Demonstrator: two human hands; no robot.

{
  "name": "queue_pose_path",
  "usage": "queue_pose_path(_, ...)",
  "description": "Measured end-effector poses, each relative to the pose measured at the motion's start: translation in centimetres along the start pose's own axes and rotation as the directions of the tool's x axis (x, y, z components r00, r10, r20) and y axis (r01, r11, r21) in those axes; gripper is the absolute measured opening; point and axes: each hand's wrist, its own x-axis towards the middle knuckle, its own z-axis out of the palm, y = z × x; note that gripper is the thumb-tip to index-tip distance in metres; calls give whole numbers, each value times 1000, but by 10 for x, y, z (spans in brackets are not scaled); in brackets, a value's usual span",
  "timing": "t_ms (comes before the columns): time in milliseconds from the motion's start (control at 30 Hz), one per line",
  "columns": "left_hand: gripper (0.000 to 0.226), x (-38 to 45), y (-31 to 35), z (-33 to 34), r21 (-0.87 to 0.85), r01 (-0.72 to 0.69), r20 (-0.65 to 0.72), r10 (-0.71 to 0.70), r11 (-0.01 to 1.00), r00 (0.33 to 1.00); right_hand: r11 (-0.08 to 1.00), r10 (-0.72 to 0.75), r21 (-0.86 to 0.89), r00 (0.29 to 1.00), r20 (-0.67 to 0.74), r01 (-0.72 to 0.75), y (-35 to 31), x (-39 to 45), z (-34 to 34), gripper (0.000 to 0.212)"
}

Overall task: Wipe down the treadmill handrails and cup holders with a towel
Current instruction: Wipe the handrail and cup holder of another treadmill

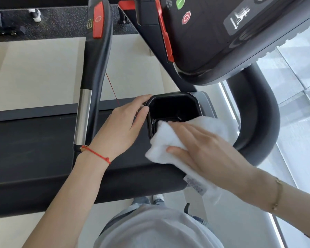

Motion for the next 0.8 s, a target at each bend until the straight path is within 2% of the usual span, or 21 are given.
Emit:
queue_pose_path(133,41,0,-1,0,-31,24,13,-23,999,1000,998,64,20,996,63,-65,-25,25,14,53)
queue_pose_path(233,41,1,0,-1,-40,34,20,-34,999,999,988,65,-136,997,-47,-71,-30,36,21,47)
queue_pose_path(300,42,0,1,-2,-23,38,20,-38,999,999,982,47,-176,996,-78,-61,-26,31,20,52)
queue_pose_path(400,43,-1,3,-2,-2,41,16,-41,999,999,996,31,-79,999,-19,-32,-9,14,15,50)
queue_pose_path(500,43,-1,3,-4,-3,60,17,-60,998,998,997,-71,17,994,85,70,14,6,6,48)
queue_pose_path(567,42,-2,3,-3,-4,58,15,-58,998,998,991,-129,54,986,104,124,28,0,3,49)
queue_pose_path(667,42,-2,4,-3,0,54,10,-54,999,999,992,-122,18,992,45,121,34,-6,-1,44)
queue_pose_path(800,43,-2,5,-2,3,52,12,-52,999,999,987,-106,-134,983,-151,86,25,-12,-5,49)
